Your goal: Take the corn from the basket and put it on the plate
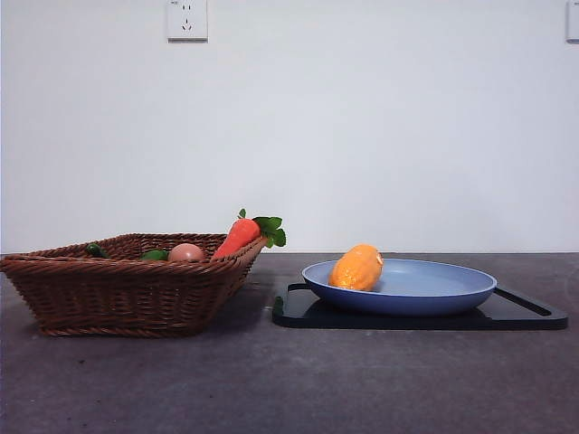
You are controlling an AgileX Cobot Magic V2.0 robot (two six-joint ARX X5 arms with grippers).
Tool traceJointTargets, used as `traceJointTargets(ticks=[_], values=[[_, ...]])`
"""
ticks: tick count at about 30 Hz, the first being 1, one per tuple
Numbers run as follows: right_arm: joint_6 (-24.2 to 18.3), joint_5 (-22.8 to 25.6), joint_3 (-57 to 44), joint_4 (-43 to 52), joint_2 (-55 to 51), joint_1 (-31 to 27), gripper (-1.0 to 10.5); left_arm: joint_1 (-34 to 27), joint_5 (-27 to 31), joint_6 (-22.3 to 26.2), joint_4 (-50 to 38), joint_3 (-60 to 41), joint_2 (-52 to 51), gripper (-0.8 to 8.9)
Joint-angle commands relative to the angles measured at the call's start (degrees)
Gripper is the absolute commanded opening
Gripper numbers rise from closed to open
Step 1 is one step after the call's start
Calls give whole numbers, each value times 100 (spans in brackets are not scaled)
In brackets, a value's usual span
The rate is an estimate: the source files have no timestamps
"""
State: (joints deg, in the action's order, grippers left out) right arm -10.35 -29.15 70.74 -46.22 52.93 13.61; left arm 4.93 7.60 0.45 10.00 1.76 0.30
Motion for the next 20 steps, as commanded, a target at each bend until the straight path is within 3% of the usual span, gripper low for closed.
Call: traceJointTargets(ticks=[1,4,9,14,20], values=[[-142,-415,-417,940,-299,-391,2,-4,-9,-28,24,-160,-9,8],[85,-686,-1207,1843,-861,-1021,2,-4,-9,-28,24,-160,-9,8],[225,-627,-2704,2988,-1978,-1902,2,-4,-9,-28,24,-160,-9,8],[227,24,-4046,3648,-3060,-2212,2,-4,-9,-28,22,-160,-9,8],[424,581,-5274,4122,-4074,-2203,2,-4,-9,-28,24,-160,-9,8]])
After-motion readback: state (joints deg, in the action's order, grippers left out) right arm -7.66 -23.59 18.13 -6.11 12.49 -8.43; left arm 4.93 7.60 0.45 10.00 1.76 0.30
